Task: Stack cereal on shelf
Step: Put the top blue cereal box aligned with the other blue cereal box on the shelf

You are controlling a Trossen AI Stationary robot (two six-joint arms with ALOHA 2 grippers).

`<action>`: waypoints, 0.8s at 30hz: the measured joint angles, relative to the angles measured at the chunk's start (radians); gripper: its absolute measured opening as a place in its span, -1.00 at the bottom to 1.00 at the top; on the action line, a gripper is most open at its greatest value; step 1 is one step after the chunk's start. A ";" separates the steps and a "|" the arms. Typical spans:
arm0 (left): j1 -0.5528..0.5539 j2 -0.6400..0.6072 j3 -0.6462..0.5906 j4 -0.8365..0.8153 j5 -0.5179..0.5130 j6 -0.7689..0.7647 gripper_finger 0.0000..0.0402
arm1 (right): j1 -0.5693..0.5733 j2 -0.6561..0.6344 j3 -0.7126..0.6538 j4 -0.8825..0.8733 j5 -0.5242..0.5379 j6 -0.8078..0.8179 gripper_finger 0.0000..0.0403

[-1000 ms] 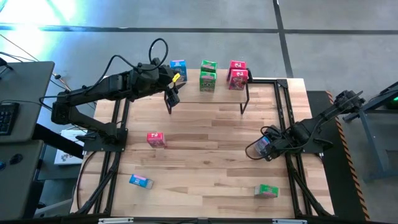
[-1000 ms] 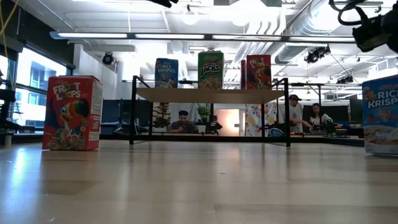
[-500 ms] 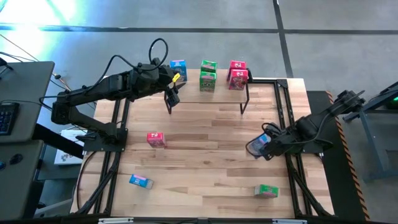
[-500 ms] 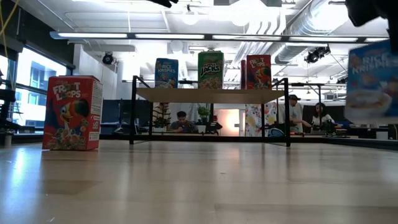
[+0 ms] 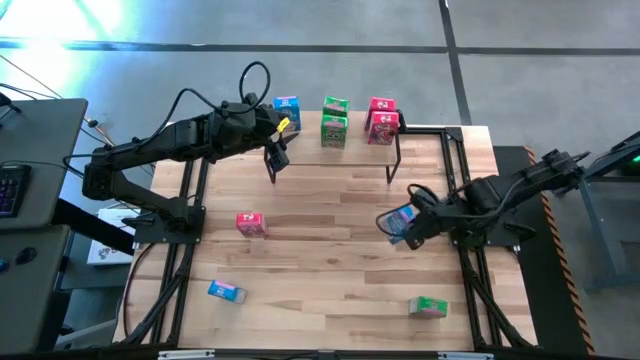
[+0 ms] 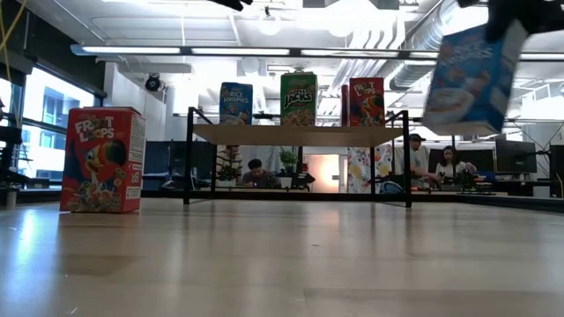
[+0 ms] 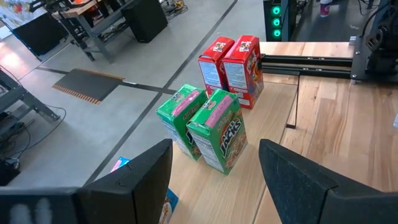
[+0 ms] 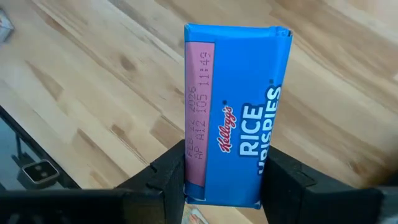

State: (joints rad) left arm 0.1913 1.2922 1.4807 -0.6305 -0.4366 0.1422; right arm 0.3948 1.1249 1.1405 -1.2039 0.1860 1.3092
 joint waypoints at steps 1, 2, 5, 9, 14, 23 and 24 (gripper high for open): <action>0.000 0.000 0.000 0.000 0.000 0.000 0.15 | -0.014 0.015 0.018 -0.001 -0.003 -0.021 -0.24; 0.000 0.000 0.000 0.000 0.000 0.000 0.15 | -0.028 0.031 0.034 0.000 -0.006 -0.040 -0.24; 0.000 0.000 0.000 0.001 0.000 0.000 0.15 | -0.070 0.077 0.079 -0.001 -0.029 -0.104 -0.24; -0.001 0.000 0.000 0.000 0.002 -0.003 0.15 | -0.117 0.133 0.129 -0.003 -0.061 -0.179 -0.24; -0.005 0.000 0.000 -0.001 0.076 -0.048 0.15 | -0.161 0.203 0.192 -0.004 -0.113 -0.284 -0.24; -0.005 0.000 0.000 -0.042 0.378 -0.152 0.15 | -0.237 0.343 0.329 -0.011 -0.223 -0.494 -0.24; -0.008 0.000 0.000 -0.053 0.405 -0.158 0.15 | -0.243 0.359 0.346 -0.012 -0.227 -0.518 -0.24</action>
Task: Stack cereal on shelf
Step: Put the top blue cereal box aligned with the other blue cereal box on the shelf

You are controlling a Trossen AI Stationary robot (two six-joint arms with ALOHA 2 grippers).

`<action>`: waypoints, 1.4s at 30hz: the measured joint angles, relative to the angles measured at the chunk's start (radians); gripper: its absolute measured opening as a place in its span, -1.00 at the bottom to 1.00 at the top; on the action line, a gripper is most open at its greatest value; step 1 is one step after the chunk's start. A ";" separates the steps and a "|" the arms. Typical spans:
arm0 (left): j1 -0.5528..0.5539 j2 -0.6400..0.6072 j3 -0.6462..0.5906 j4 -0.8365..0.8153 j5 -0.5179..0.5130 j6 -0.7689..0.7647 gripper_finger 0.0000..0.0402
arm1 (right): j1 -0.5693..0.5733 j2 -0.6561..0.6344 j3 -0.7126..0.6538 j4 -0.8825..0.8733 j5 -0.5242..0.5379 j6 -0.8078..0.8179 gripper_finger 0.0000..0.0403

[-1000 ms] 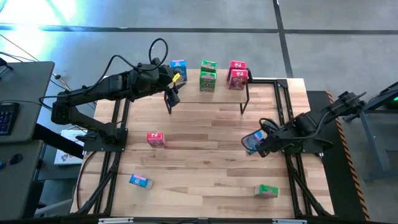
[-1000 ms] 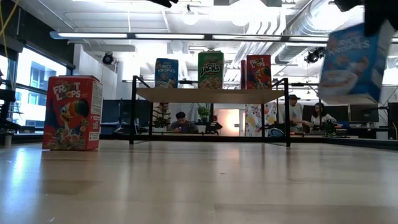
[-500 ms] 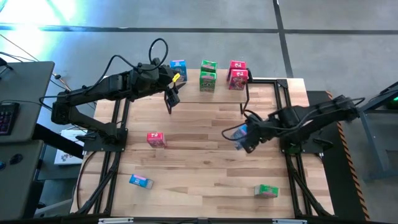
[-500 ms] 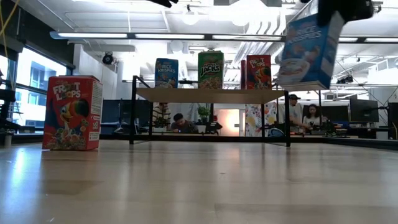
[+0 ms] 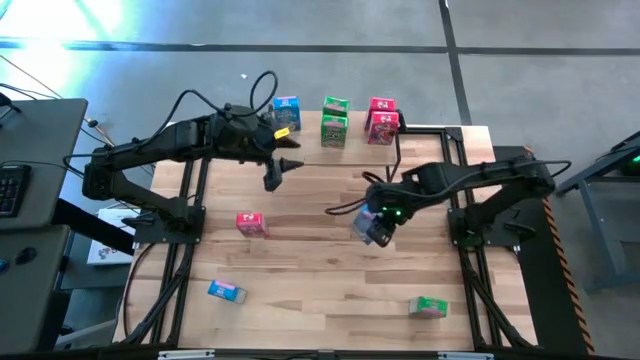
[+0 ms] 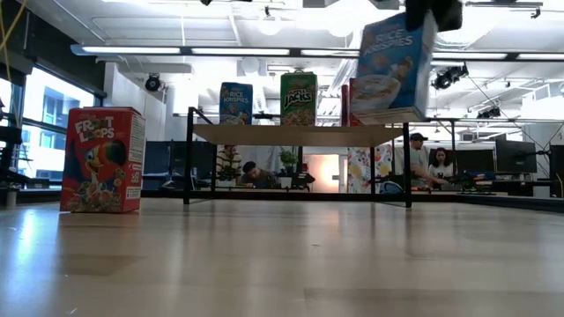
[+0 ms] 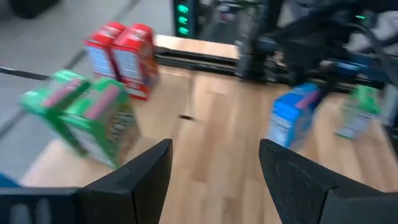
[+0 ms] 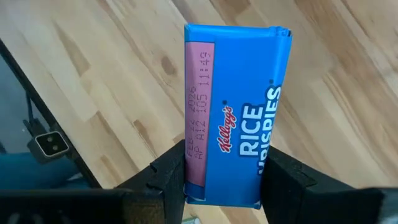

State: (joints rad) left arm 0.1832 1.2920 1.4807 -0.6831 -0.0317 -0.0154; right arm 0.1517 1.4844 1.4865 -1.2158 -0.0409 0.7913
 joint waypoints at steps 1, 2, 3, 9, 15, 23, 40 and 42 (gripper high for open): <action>-0.005 0.000 0.000 -0.009 0.017 0.000 0.15 | -0.007 0.016 0.017 -0.005 -0.003 -0.023 -0.24; -0.012 0.000 0.000 -0.021 0.027 0.000 0.15 | -0.012 0.031 0.033 -0.008 -0.005 -0.046 -0.24; -0.021 0.000 0.000 -0.030 0.029 0.000 0.15 | -0.018 0.046 0.049 -0.009 -0.006 -0.069 -0.24; -0.089 0.000 0.000 -0.058 0.032 0.001 0.15 | -0.046 0.130 0.151 -0.029 -0.028 -0.196 -0.24; -0.149 0.007 0.000 -0.055 0.032 -0.014 0.15 | -0.061 0.203 0.237 -0.044 -0.042 -0.335 -0.24; -0.207 0.064 0.000 -0.060 0.032 -0.033 0.15 | -0.060 0.269 0.354 -0.044 -0.042 -0.492 -0.24; -0.238 0.222 0.000 -0.051 0.059 -0.035 0.15 | -0.061 0.284 0.383 -0.059 -0.043 -0.617 -0.24; -0.238 0.240 0.000 -0.048 0.059 -0.034 0.15 | -0.061 0.284 0.383 -0.062 -0.039 -0.618 -0.24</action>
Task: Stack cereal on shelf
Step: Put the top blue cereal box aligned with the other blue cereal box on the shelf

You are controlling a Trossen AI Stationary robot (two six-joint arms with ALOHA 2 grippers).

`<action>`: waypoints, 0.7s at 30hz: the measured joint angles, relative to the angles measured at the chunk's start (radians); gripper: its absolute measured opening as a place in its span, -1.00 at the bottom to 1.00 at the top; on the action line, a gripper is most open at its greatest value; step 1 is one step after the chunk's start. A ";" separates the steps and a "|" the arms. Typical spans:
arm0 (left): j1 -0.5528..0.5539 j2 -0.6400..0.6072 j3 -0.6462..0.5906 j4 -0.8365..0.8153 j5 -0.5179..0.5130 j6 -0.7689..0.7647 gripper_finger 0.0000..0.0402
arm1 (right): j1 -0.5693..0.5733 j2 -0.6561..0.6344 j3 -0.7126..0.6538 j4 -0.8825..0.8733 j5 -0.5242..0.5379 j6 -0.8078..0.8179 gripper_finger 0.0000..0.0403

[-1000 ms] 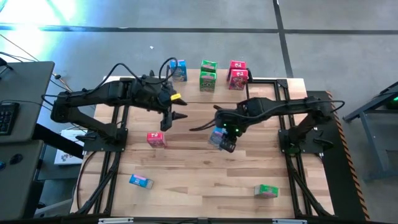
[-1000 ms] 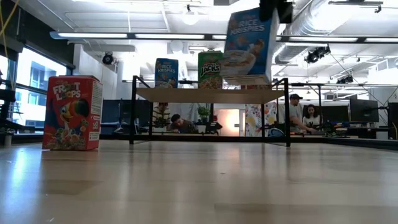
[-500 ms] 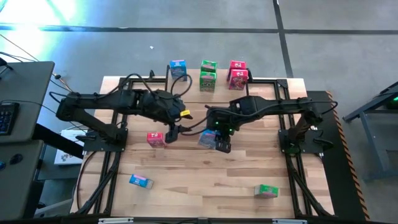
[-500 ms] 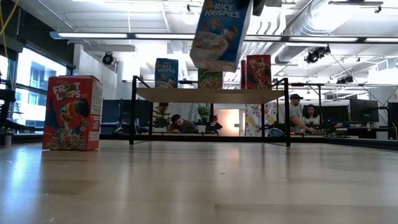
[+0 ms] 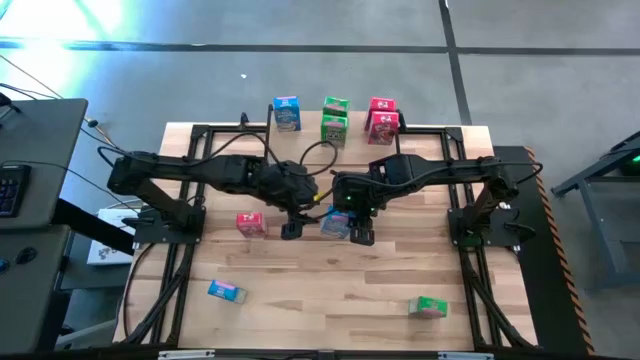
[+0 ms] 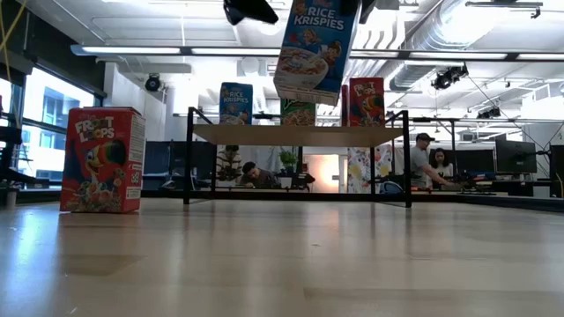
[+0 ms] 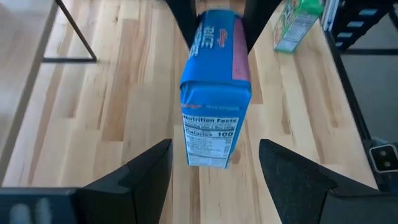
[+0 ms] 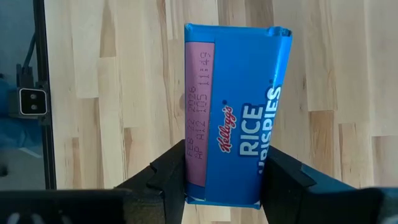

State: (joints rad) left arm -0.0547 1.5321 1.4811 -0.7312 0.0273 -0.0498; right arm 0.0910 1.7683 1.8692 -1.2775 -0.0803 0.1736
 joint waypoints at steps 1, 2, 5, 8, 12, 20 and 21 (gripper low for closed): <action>0.000 0.006 0.000 -0.002 0.000 0.000 0.15 | 0.000 0.000 0.000 -0.002 0.000 -0.001 -0.24; 0.000 0.013 0.000 0.001 0.000 0.001 0.15 | 0.000 0.000 0.000 -0.005 0.000 -0.002 -0.24; 0.000 0.019 0.000 0.003 0.000 0.010 0.15 | 0.000 0.000 -0.001 -0.008 0.000 -0.003 -0.24; 0.000 0.017 0.000 0.038 0.000 0.009 0.15 | 0.000 0.004 -0.001 -0.008 0.000 -0.017 -0.24; 0.000 0.017 0.000 0.092 0.000 0.009 0.15 | 0.000 0.023 -0.001 -0.014 -0.001 -0.018 -0.24; 0.000 0.017 0.000 0.120 0.000 0.009 0.15 | 0.001 0.034 -0.002 -0.013 -0.002 -0.017 -0.24; 0.000 0.017 0.000 0.127 0.000 0.009 0.15 | 0.000 0.034 -0.002 -0.013 -0.002 -0.017 -0.24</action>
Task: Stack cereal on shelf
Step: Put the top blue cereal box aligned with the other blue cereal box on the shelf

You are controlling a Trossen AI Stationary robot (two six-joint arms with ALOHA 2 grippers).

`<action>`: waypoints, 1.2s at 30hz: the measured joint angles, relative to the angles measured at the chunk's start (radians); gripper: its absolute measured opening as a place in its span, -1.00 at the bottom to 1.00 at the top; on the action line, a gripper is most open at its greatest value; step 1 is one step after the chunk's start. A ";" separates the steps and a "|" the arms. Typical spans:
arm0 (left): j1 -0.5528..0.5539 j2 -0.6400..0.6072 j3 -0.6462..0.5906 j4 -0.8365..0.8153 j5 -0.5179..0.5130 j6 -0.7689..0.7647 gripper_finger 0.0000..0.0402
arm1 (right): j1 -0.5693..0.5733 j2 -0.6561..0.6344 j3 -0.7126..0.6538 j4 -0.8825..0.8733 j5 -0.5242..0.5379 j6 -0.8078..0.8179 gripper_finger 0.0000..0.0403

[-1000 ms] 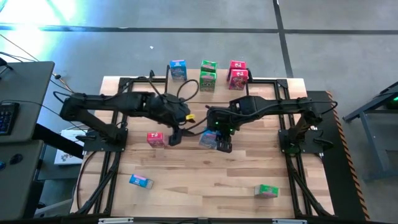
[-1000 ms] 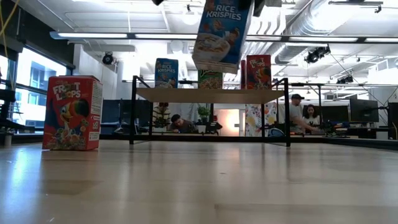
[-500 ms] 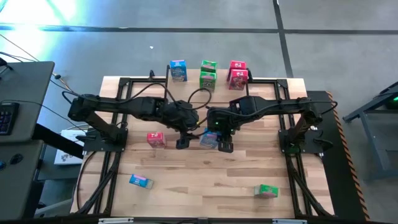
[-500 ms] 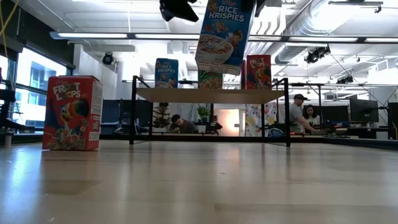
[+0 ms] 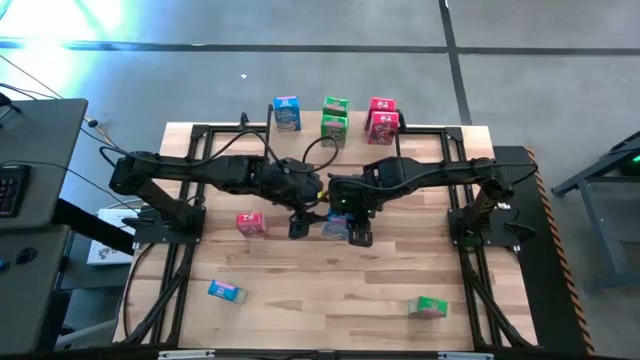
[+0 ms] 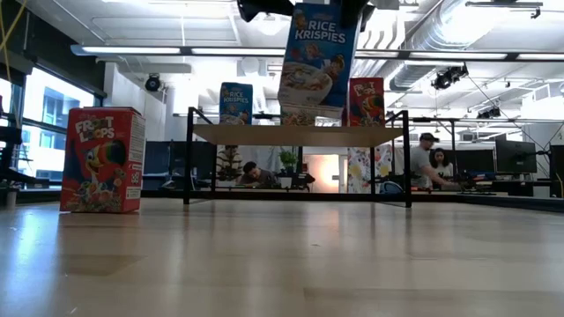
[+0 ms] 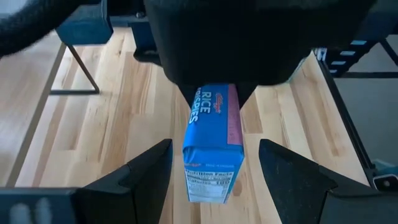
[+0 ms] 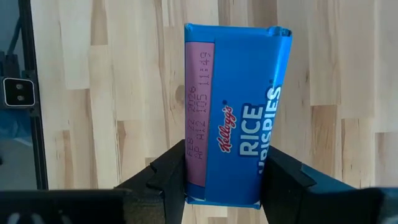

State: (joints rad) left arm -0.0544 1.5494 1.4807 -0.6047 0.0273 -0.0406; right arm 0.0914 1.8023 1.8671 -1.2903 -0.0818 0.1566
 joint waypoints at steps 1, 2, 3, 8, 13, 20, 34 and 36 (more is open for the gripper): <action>0.000 0.000 0.000 0.006 0.000 0.000 0.15 | 0.000 0.000 0.000 0.001 0.000 0.000 -0.24; 0.000 0.000 0.000 0.007 0.000 0.000 0.15 | 0.000 0.000 0.000 0.005 0.000 0.000 -0.24; 0.000 0.000 0.000 0.007 0.000 0.000 0.15 | 0.000 0.000 0.000 0.015 0.000 0.000 -0.24; 0.000 0.000 0.000 0.007 0.000 0.000 0.15 | 0.000 0.000 0.002 0.049 0.002 0.001 -0.24; 0.000 0.000 0.000 0.006 0.000 0.000 0.15 | 0.000 -0.002 0.004 0.060 0.022 0.010 -0.24; 0.000 0.000 0.000 0.005 0.038 0.002 0.15 | -0.008 -0.002 0.004 0.076 0.023 0.047 -0.24; 0.000 -0.001 0.000 0.003 0.041 0.010 0.15 | -0.008 -0.002 0.005 0.083 -0.043 0.058 -0.24; 0.000 -0.001 0.000 0.003 0.041 0.010 0.15 | -0.006 -0.002 0.005 0.089 -0.037 0.061 -0.24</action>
State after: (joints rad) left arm -0.0540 1.5482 1.4807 -0.6018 0.0685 -0.0303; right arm 0.0856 1.8004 1.8721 -1.2011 -0.1192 0.2173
